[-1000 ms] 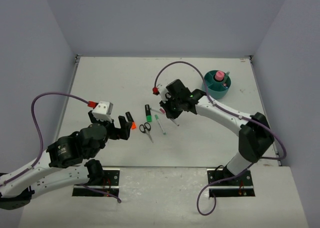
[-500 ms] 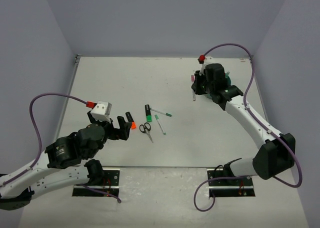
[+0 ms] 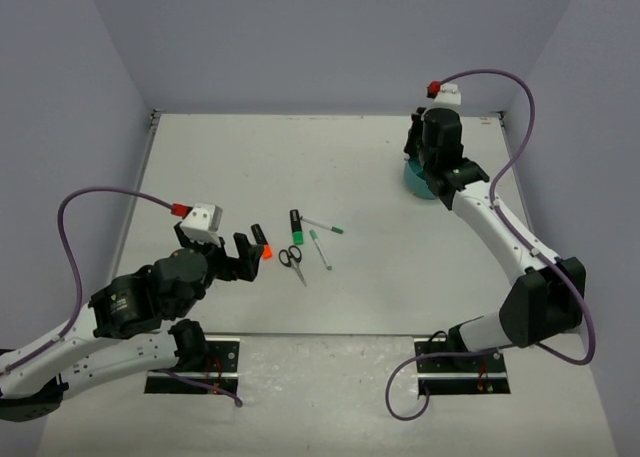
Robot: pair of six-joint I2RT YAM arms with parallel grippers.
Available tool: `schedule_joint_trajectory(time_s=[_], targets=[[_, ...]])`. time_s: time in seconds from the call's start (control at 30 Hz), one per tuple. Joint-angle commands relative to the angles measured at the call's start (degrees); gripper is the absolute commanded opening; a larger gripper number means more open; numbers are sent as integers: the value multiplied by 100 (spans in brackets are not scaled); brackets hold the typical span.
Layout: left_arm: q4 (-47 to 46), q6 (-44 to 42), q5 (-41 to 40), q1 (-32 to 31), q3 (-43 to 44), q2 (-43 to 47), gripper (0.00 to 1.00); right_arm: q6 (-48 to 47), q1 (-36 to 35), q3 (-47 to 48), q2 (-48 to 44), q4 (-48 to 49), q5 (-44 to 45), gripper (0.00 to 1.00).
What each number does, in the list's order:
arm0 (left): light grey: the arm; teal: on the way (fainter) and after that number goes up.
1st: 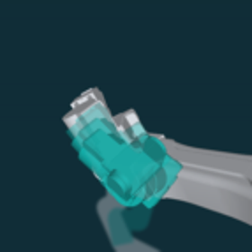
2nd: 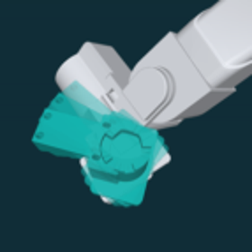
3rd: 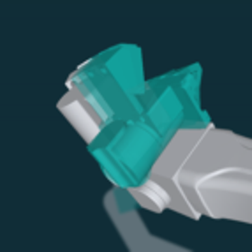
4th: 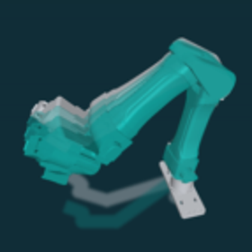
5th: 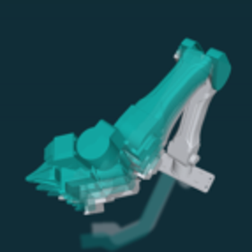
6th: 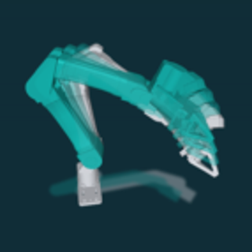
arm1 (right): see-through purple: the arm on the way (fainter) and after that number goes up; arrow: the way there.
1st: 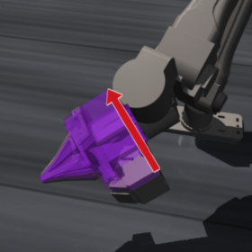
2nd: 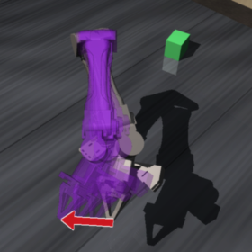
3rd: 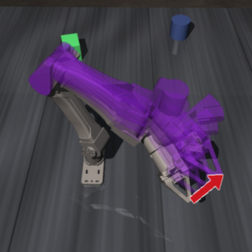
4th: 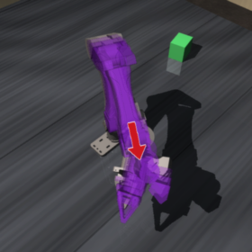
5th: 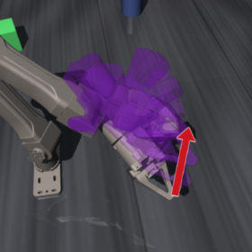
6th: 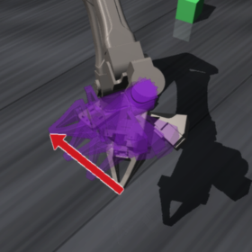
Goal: Sort the stationery into containers
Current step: Place the pen in the storage box.
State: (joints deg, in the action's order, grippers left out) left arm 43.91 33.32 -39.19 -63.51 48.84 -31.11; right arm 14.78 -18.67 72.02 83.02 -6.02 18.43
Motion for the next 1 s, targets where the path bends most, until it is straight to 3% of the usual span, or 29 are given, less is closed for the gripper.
schedule_joint_trajectory(time_s=[0.0, 0.2, 0.5, 0.73, 0.97], targets=[[-226, -186, 10, 14, -68, 7, 100, 316, 182, -126, 196, 1382, 642, 0], [-253, -207, 47, 14, -85, -62, 100, 196, 318, -211, 534, 2470, 1214, 0], [-313, -282, 122, 14, -94, -185, 100, -220, 776, 321, 1394, 2562, 820, 0], [-357, -326, 201, 14, -112, -193, 100, 52, 1523, 49, 1480, 3000, -653, 0], [-374, -344, 208, 14, -120, -202, 100, -121, 1797, -1, 1680, 3030, -1273, 0]])
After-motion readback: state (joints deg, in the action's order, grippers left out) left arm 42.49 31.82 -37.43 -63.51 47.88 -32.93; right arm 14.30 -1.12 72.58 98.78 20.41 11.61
